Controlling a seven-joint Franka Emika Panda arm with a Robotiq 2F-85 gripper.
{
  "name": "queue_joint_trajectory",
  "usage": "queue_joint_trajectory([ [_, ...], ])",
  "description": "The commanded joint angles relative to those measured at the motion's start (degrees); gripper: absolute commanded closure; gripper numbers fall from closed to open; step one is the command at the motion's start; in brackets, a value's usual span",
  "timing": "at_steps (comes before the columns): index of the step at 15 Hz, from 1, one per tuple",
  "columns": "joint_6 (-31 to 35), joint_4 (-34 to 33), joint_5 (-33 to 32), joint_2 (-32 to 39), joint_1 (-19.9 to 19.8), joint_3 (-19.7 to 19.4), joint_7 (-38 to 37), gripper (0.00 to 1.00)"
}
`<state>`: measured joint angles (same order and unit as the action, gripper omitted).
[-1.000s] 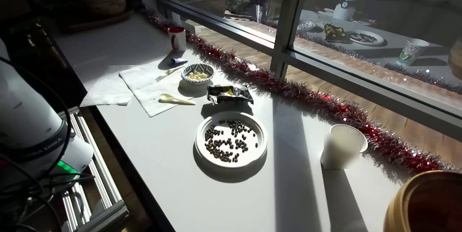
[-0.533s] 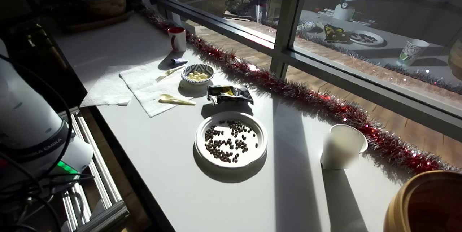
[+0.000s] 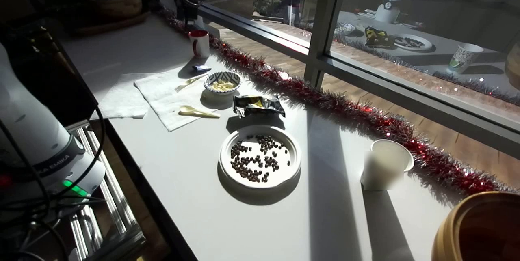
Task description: Use fork to move the small plate and the paper towels to the left
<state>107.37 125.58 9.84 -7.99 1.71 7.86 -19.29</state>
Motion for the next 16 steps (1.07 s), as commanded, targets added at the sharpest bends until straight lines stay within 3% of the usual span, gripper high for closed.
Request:
queue_joint_trajectory([
  [1,-3.7,-7.9,4.1,11.0,1.6,-0.9,3.3,0.00],
  [6,-1.6,-11.9,2.4,21.2,4.6,0.1,2.2,0.00],
  [13,-6.4,-19.4,-4.1,33.8,9.2,-1.1,-1.1,0.00],
  [16,-4.8,-21.2,-2.0,37.0,9.8,-1.3,-2.8,0.00],
])
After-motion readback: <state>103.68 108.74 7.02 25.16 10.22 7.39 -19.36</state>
